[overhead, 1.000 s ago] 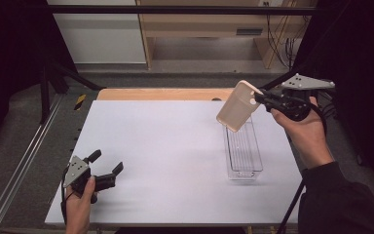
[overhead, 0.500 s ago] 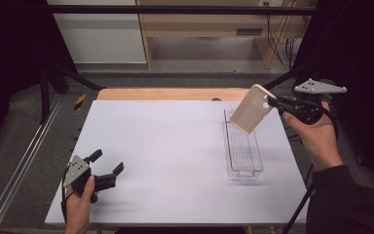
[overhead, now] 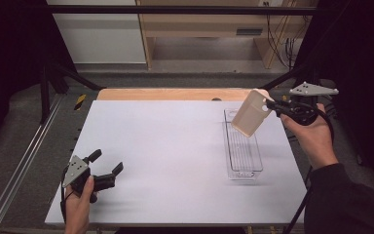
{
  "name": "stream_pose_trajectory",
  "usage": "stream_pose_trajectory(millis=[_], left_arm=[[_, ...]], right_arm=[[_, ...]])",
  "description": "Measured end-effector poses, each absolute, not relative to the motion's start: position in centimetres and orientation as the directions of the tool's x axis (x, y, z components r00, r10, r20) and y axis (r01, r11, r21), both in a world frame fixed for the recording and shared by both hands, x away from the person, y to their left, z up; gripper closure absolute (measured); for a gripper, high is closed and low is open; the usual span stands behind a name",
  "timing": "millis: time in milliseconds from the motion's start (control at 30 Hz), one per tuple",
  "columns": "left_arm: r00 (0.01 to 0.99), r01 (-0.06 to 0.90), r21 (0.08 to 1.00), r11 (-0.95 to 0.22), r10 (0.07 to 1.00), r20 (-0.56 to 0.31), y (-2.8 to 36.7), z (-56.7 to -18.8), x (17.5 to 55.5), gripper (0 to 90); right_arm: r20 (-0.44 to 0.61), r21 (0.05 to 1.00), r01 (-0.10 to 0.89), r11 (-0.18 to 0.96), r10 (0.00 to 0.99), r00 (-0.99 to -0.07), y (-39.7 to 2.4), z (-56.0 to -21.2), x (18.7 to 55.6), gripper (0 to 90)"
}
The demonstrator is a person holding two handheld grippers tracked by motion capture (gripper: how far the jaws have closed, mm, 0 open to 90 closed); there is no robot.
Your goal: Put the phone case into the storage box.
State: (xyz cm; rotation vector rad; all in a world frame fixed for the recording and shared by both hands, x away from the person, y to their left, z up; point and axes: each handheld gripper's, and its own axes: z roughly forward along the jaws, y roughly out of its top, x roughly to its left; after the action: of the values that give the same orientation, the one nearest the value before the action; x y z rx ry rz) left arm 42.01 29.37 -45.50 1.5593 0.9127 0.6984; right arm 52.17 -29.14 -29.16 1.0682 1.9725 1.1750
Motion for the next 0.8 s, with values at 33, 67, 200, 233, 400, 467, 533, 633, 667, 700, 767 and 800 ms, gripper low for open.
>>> stream_pose_trajectory(millis=[33,67,200,233,400,467,533,633,667,700,767,800], left_arm=[[0.524,0.179,0.982,-0.059,0.85,-0.044,29.4,-45.5,42.0,3.7],[0.524,0.18,0.982,-0.059,0.851,-0.045,29.3,-45.5,42.0,3.8],[0.525,0.178,0.982,-0.061,0.85,-0.043,29.3,-45.5,42.0,3.7],[0.525,0.179,0.982,-0.06,0.85,-0.044,29.4,-45.5,42.0,3.8],[0.53,0.18,0.981,-0.067,0.847,-0.039,29.3,-45.5,42.0,3.7],[0.532,0.181,0.981,-0.069,0.846,-0.039,29.3,-45.5,42.0,3.8],[0.531,0.182,0.981,-0.068,0.846,-0.04,29.3,-45.5,42.1,3.7],[0.532,0.182,0.981,-0.068,0.845,-0.041,29.3,-45.5,42.1,3.7],[0.532,0.184,0.981,-0.067,0.846,-0.042,29.3,-45.5,42.1,3.8],[0.533,0.183,0.981,-0.069,0.845,-0.04,29.3,-45.5,42.1,3.8],[0.534,0.184,0.981,-0.069,0.844,-0.041,29.3,-45.6,42.1,3.7],[0.535,0.184,0.98,-0.069,0.844,-0.041,29.3,-45.6,42.1,3.8]], right_arm=[[-0.094,0.897,0.334,0.29,0.863,-0.497,-29.1,-29.3,52.3,79.1],[-0.098,0.894,0.338,0.294,0.864,-0.495,-29.0,-29.4,52.4,79.1],[-0.103,0.891,0.342,0.298,0.867,-0.487,-28.7,-29.7,52.8,79.0],[-0.105,0.891,0.342,0.298,0.868,-0.485,-28.7,-29.7,52.9,79.1],[-0.118,0.892,0.333,0.305,0.869,-0.48,-28.3,-30.1,53.5,79.0],[-0.123,0.891,0.334,0.307,0.872,-0.473,-28.2,-30.2,53.8,79.0],[-0.12,0.891,0.338,0.303,0.875,-0.469,-28.2,-30.3,54.1,79.0],[-0.119,0.89,0.341,0.302,0.877,-0.465,-28.1,-30.5,54.7,79.0],[-0.123,0.889,0.342,0.305,0.878,-0.463,-28.1,-30.7,54.8,79.0],[-0.127,0.887,0.343,0.31,0.877,-0.464,-28.0,-30.8,55.0,79.0],[-0.136,0.882,0.345,0.32,0.875,-0.465,-27.9,-31.1,55.3,79.0],[-0.136,0.881,0.347,0.322,0.874,-0.467,-27.9,-31.2,55.5,79.0]])
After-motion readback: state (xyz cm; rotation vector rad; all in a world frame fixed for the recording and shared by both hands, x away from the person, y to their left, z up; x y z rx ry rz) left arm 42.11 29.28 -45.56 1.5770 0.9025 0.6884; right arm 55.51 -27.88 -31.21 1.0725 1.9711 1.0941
